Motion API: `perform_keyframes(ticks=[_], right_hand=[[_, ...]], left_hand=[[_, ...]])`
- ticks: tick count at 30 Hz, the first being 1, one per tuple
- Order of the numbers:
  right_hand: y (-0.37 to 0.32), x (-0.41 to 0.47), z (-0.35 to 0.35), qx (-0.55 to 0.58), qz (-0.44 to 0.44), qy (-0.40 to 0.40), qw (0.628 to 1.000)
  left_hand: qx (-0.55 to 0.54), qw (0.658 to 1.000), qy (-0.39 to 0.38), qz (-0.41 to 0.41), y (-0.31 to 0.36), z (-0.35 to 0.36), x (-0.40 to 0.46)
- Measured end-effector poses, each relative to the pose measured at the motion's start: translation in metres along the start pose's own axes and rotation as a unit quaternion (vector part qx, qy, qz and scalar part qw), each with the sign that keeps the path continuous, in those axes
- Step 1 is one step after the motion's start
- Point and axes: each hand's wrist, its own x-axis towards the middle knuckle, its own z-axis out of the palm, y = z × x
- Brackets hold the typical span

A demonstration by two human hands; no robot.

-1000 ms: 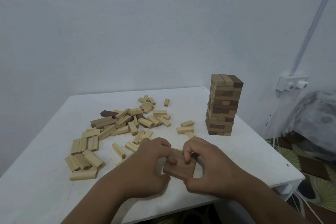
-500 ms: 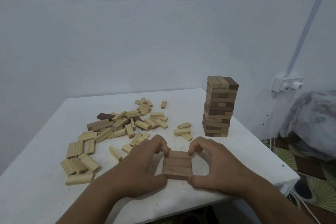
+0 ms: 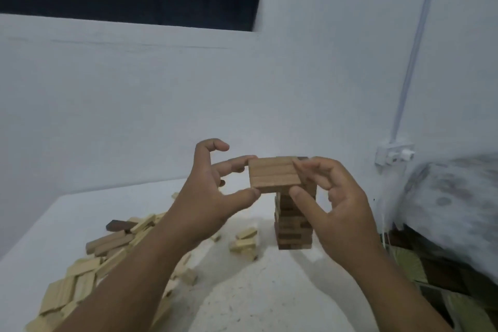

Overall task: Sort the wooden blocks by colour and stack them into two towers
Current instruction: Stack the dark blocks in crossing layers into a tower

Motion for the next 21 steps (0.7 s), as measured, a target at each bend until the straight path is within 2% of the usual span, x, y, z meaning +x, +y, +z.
perform_keyframes(ticks=[7, 21], right_hand=[[0.021, 0.037, -0.016, -0.058, 0.009, 0.075, 0.995], [0.057, 0.055, -0.021, -0.069, 0.093, 0.076, 0.990]], left_hand=[[-0.013, 1.000, -0.005, -0.026, 0.002, 0.034, 0.054], [-0.025, 0.996, -0.021, -0.079, -0.021, 0.061, 0.088]])
